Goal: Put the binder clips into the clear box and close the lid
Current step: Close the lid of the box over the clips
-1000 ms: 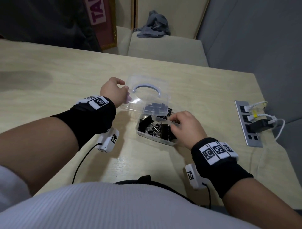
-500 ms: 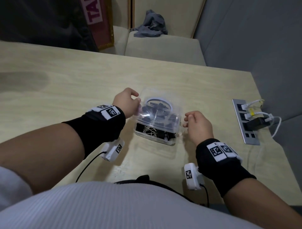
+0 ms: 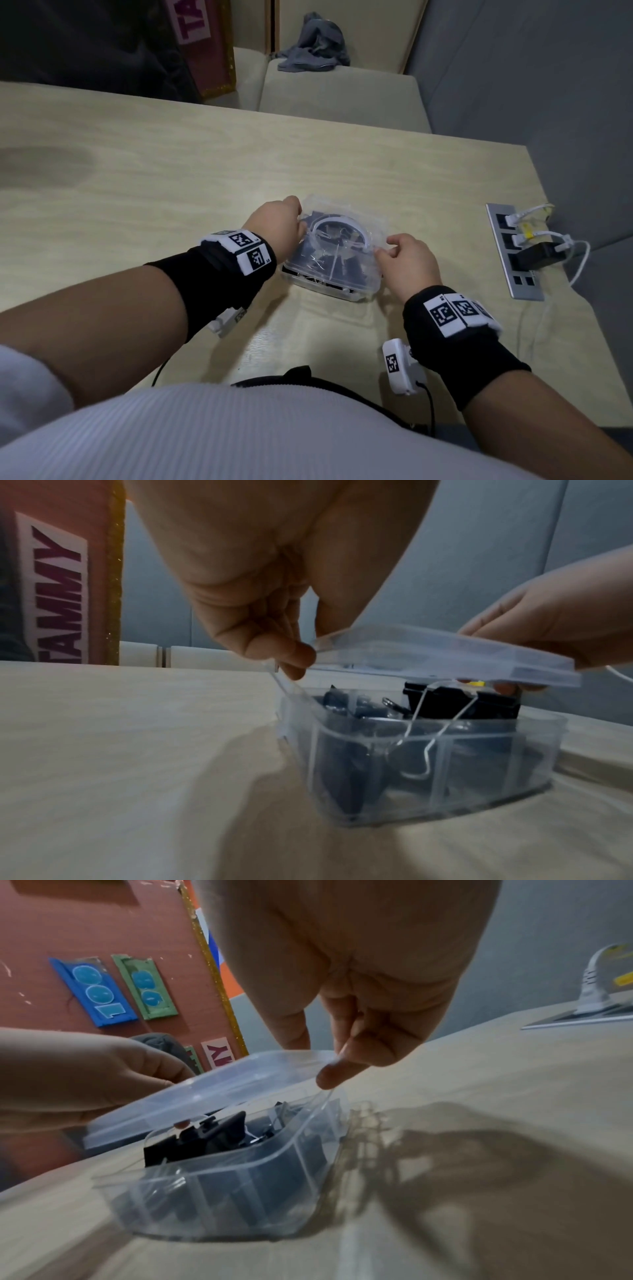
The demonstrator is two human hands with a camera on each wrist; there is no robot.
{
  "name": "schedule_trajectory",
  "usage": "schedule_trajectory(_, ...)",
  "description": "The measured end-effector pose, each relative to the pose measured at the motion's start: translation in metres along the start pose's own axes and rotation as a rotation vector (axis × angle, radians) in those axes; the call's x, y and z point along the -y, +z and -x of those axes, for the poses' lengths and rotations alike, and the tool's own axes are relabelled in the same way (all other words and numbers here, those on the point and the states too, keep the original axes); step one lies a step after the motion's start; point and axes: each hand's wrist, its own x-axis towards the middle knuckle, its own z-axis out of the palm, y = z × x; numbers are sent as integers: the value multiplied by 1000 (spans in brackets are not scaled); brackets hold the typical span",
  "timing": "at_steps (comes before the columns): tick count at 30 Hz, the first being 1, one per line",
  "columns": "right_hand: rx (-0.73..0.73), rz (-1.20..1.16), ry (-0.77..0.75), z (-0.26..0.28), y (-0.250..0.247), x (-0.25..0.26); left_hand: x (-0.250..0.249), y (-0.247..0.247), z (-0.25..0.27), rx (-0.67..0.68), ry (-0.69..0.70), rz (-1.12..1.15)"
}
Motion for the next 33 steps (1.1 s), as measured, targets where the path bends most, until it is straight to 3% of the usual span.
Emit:
schedule_trajectory(9, 27, 58, -9, -1, 5, 1, 5, -8, -6, 43, 26, -195)
schedule_trajectory(23, 65, 66, -21, 1, 7, 6, 8, -22, -14, 171, 9, -302)
schedule_trajectory(33, 100, 92, 11, -1, 6, 12, 0, -22, -16, 256, -92, -303)
